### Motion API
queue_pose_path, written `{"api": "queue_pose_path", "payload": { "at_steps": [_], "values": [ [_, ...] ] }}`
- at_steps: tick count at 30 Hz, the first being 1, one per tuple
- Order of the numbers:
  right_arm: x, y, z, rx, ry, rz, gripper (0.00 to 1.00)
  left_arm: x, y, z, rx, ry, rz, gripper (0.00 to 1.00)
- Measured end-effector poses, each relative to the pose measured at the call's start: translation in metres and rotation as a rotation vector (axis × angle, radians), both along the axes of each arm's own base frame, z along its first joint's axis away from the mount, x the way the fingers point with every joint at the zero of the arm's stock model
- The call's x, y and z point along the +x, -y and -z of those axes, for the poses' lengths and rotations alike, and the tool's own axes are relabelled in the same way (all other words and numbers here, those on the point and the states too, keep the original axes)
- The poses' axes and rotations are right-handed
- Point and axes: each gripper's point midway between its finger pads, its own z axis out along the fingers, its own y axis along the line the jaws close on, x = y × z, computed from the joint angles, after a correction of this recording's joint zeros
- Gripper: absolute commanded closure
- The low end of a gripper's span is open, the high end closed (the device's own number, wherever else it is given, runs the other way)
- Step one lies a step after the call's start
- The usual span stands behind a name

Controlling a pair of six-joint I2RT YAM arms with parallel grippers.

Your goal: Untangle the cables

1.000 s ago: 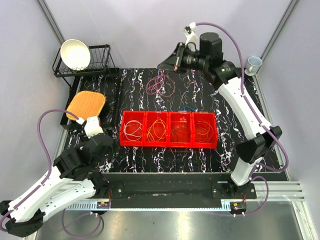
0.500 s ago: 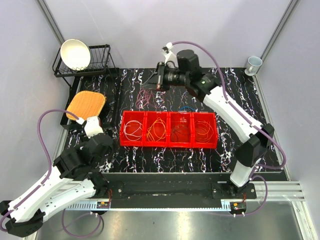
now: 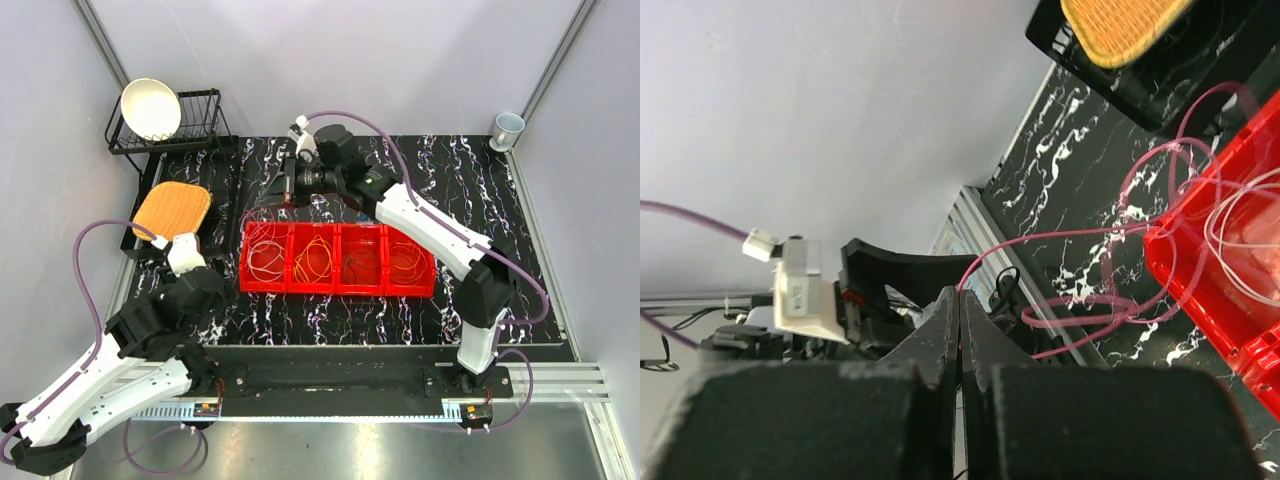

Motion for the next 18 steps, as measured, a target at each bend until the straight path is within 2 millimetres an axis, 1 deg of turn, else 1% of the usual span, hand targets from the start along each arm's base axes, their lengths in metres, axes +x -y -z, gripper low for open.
{"api": "queue_pose_path", "payload": {
  "at_steps": [1,5,7,14,18],
  "values": [
    [-0.002,-0.002,0.001,-0.002,-0.003,-0.004,1.00,0.000,0.000,0.000,-0.001,-0.001,0.001,0.20],
    [-0.001,-0.007,0.023,-0.034,-0.043,-0.003,1.00,-0.001,0.000,0.000,-0.006,0.000,0.003,0.20],
    [0.000,-0.007,0.031,-0.047,-0.055,0.004,1.00,-0.001,0.000,-0.001,-0.008,0.002,0.003,0.20],
    [0.002,-0.010,0.040,-0.056,-0.068,0.005,1.00,-0.001,0.000,0.000,-0.008,0.001,0.003,0.20],
    [0.007,-0.015,0.060,-0.079,-0.099,0.007,1.00,-0.001,0.000,0.000,-0.008,0.001,0.003,0.20]
  ]
}}
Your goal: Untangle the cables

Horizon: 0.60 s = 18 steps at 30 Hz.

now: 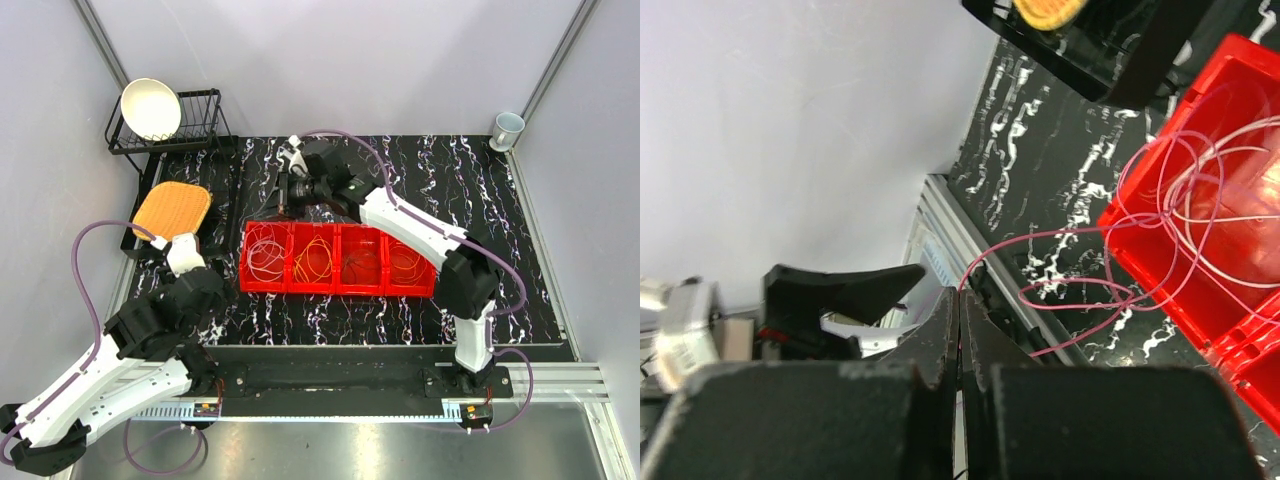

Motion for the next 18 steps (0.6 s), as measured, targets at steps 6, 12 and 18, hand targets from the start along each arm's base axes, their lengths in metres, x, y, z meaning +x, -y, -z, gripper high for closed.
{"api": "queue_pose_path", "payload": {
  "at_steps": [6,12,18],
  "values": [
    [0.005,-0.009,0.045,-0.057,-0.074,0.000,1.00,0.000,0.000,0.000,0.000,0.000,0.000,0.20],
    [0.005,-0.012,0.068,-0.088,-0.112,-0.004,0.70,0.000,0.000,0.000,0.000,0.000,0.000,0.20],
    [0.000,-0.014,0.067,-0.078,-0.114,-0.031,0.01,0.000,0.000,0.000,0.000,0.000,0.000,0.20]
  ]
}}
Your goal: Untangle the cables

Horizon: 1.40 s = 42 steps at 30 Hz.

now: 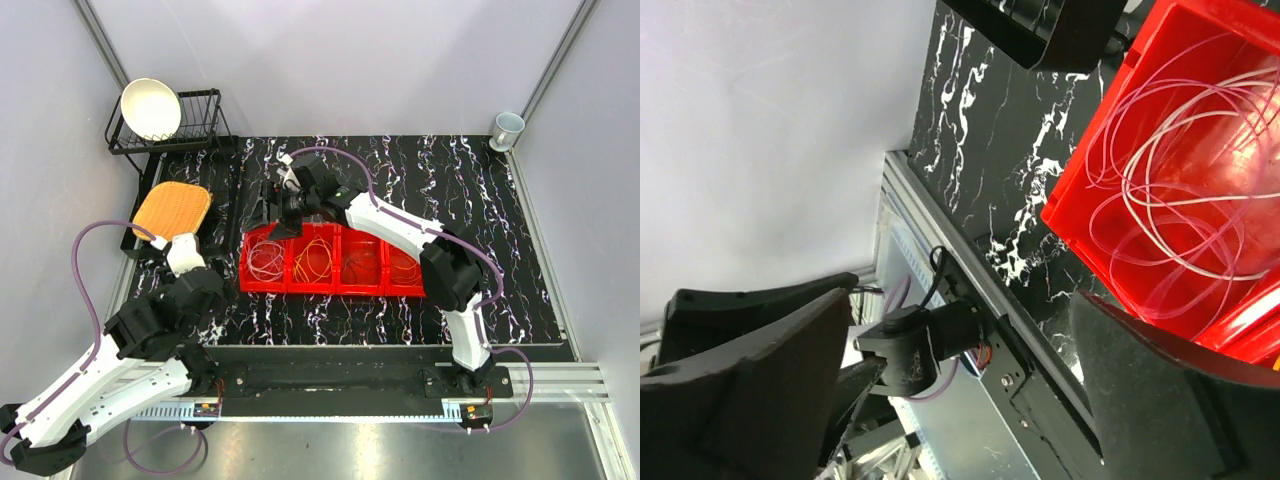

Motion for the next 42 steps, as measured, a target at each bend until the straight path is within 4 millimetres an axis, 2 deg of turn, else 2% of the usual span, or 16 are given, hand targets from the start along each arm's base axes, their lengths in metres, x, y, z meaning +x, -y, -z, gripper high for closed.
{"api": "queue_pose_path", "payload": {
  "at_steps": [6,11,17,24,26,32,35,37,38,42],
  "values": [
    [-0.002,0.010,0.012,-0.075,0.048,-0.017,0.00,0.000,0.000,0.000,0.000,0.000,0.000,0.20],
    [-0.003,0.036,0.014,-0.182,0.114,0.019,0.00,0.000,0.000,0.000,0.000,0.000,0.000,0.20],
    [-0.009,0.094,0.000,-0.264,0.184,0.113,0.00,0.000,0.000,0.000,0.000,0.001,0.000,0.20],
    [0.009,0.185,0.000,-0.363,0.198,0.314,0.00,0.016,0.011,0.001,0.032,0.011,-0.005,0.23],
    [0.008,0.204,0.003,-0.400,0.202,0.351,0.00,0.025,0.020,0.006,0.059,0.001,-0.004,0.25],
    [-0.003,0.242,0.013,-0.500,0.208,0.402,0.00,0.065,0.039,0.031,0.182,-0.060,-0.024,0.34],
    [0.003,0.266,0.017,-0.546,0.198,0.452,0.00,0.090,0.045,0.039,0.201,-0.095,-0.032,0.37],
    [0.012,0.280,0.018,-0.567,0.200,0.486,0.01,0.107,0.054,0.035,0.196,-0.093,-0.021,0.40],
    [0.014,0.284,0.020,-0.577,0.200,0.496,0.04,0.117,0.057,0.032,0.191,-0.092,-0.022,0.42],
    [0.038,0.284,0.018,-0.596,0.209,0.502,0.35,0.163,0.084,0.014,0.151,-0.060,0.007,0.48]
  ]
}}
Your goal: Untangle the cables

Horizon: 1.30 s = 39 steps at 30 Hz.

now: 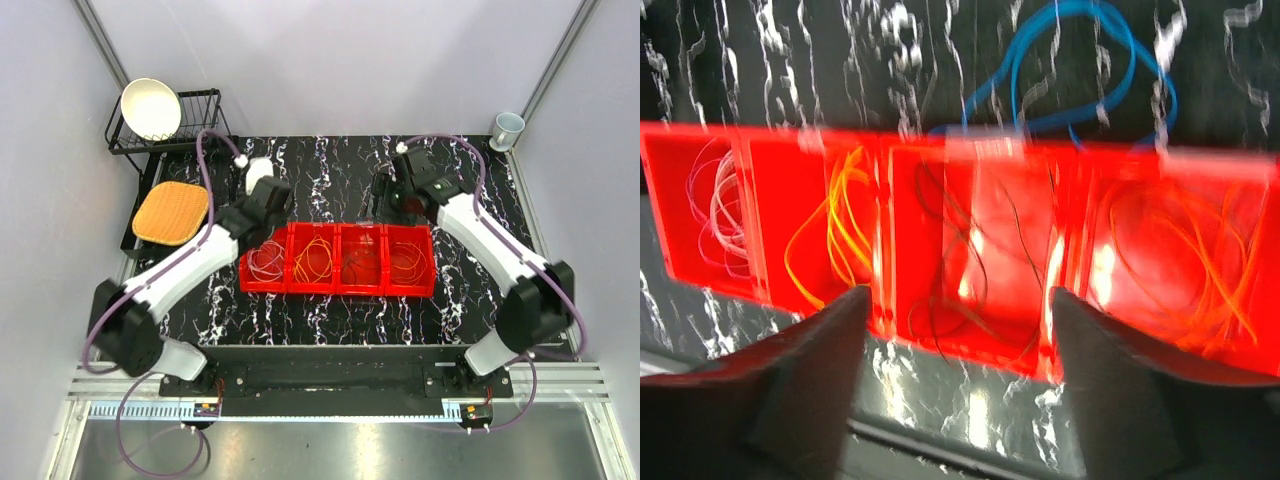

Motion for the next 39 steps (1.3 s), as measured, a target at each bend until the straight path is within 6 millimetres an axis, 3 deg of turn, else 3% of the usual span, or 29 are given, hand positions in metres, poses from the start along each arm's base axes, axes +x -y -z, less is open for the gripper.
{"api": "queue_pose_path", "payload": {
  "at_steps": [1,4,6,9,14,24,30,34,39],
  "values": [
    [0.010,-0.003,0.001,-0.002,-0.001,0.000,0.49,0.016,0.009,-0.004,-0.018,0.011,0.008,0.50],
    [0.040,-0.006,0.010,-0.010,-0.008,0.013,0.70,0.054,0.026,-0.001,-0.050,0.004,0.021,0.58],
    [0.055,-0.005,0.024,-0.006,-0.044,0.023,0.77,0.078,0.037,0.008,-0.068,-0.016,0.031,0.60],
    [0.073,-0.002,0.049,-0.003,-0.103,0.037,0.85,0.099,0.049,0.033,-0.081,-0.069,0.049,0.63],
    [0.079,0.001,0.082,-0.010,-0.183,0.046,0.87,0.108,0.057,0.075,-0.093,-0.167,0.068,0.67],
    [0.070,-0.005,0.105,0.013,-0.245,0.018,0.93,0.091,0.063,0.110,-0.152,-0.238,0.077,0.71],
    [0.030,0.001,0.122,0.036,-0.329,0.015,0.96,0.043,0.050,0.132,-0.187,-0.312,0.056,0.72],
    [0.005,0.004,0.119,0.059,-0.358,0.021,0.95,0.020,0.050,0.127,-0.200,-0.312,0.068,0.72],
    [-0.002,0.005,0.098,0.090,-0.319,0.026,0.85,0.017,0.057,0.110,-0.223,-0.273,0.088,0.71]
  ]
}}
